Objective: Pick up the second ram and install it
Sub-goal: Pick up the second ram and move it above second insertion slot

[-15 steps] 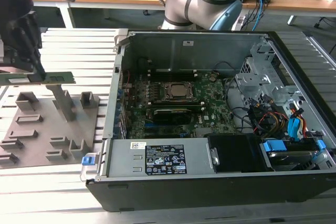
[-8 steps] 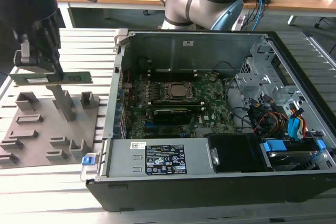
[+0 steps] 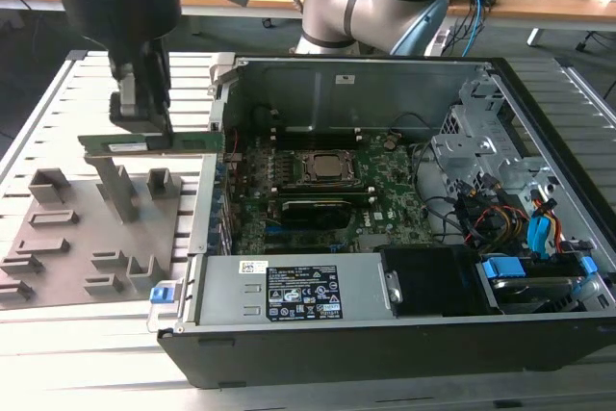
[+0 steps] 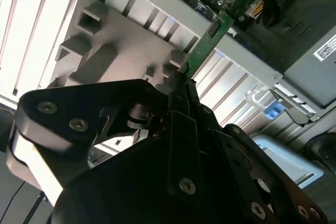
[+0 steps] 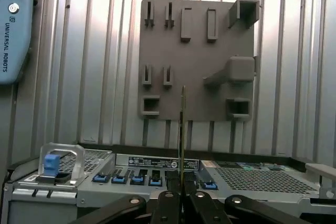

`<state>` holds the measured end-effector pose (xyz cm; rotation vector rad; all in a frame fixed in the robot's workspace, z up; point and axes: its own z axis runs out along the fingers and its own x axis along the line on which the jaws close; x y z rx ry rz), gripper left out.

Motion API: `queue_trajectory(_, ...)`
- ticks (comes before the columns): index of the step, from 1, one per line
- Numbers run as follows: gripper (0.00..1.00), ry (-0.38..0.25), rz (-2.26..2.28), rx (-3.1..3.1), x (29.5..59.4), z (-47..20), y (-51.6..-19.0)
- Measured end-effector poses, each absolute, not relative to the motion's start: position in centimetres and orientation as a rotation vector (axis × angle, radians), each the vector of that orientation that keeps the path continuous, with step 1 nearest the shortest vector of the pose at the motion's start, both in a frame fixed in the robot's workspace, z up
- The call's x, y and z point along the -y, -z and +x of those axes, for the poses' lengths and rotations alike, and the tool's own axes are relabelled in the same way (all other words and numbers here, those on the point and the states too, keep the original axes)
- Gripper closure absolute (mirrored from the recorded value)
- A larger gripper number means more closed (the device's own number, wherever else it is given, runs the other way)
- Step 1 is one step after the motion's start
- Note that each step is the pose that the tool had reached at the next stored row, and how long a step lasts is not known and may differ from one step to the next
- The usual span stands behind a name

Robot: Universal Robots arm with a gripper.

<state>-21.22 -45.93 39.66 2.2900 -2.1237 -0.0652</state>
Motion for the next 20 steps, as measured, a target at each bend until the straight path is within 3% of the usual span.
queue_trajectory(20,0.86,0.069,2.288,2.122,45.9,-11.5,-39.7)
